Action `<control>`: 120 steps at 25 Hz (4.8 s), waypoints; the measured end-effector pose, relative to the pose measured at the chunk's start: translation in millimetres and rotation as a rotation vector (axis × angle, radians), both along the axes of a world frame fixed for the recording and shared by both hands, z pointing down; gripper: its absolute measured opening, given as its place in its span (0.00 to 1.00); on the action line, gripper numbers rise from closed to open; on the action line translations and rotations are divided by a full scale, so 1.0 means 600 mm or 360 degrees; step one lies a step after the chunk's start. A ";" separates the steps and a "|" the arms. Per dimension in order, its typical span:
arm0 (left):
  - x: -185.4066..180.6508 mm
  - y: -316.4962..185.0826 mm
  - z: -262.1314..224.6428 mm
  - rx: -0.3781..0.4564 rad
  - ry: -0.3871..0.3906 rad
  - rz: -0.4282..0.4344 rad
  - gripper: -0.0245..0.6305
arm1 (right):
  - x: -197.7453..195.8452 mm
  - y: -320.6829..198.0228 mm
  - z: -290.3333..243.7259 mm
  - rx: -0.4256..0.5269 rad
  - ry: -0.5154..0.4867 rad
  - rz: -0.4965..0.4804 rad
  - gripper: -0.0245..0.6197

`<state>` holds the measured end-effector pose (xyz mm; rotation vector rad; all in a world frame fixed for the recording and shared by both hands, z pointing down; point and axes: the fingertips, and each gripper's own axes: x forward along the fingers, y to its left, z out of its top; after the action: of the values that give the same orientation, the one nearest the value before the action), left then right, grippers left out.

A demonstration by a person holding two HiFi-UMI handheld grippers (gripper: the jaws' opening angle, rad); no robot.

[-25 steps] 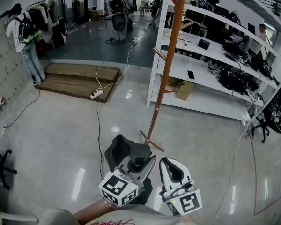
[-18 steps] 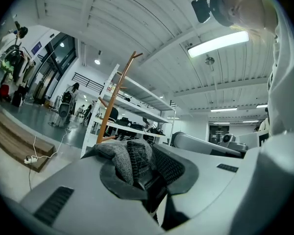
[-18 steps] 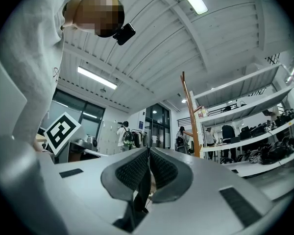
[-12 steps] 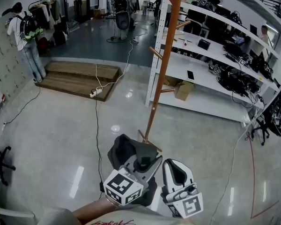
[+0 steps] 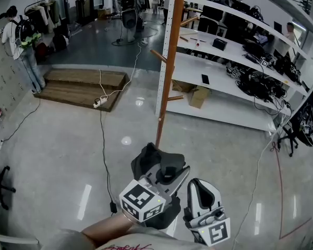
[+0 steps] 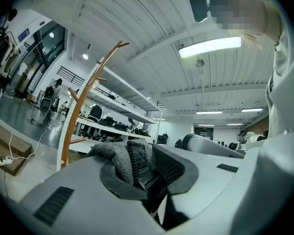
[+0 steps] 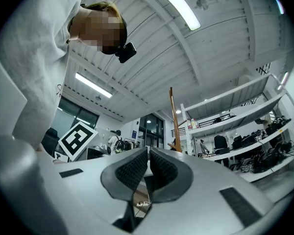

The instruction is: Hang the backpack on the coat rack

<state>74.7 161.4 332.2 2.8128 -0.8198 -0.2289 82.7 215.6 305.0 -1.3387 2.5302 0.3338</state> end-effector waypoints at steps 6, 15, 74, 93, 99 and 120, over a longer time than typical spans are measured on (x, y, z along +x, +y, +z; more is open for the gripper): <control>0.060 -0.042 0.000 -0.0037 -0.0014 0.0168 0.15 | 0.023 -0.041 0.001 -0.0001 -0.0015 0.0068 0.08; 0.111 -0.131 0.015 -0.0103 -0.0008 0.0368 0.15 | 0.061 -0.144 -0.005 -0.0007 -0.0045 0.0212 0.08; 0.047 -0.535 0.119 -0.0595 0.0130 0.0252 0.15 | 0.055 -0.511 0.047 -0.0192 -0.0099 0.0122 0.08; 0.072 -0.533 0.215 -0.0692 -0.0073 0.0267 0.42 | 0.019 -0.510 0.060 -0.0253 -0.0088 0.0040 0.08; 0.069 -0.521 0.230 -0.0741 -0.0215 0.0211 0.57 | 0.017 -0.507 0.060 -0.0257 -0.0084 0.0028 0.08; -0.031 -0.460 0.157 -0.0595 -0.0292 -0.0055 0.63 | -0.011 -0.485 0.052 -0.0223 -0.0080 -0.0115 0.08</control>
<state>56.1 -114.9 426.2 2.4927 -0.8484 0.1650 76.2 -75.3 336.1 -1.2824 2.5936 0.1086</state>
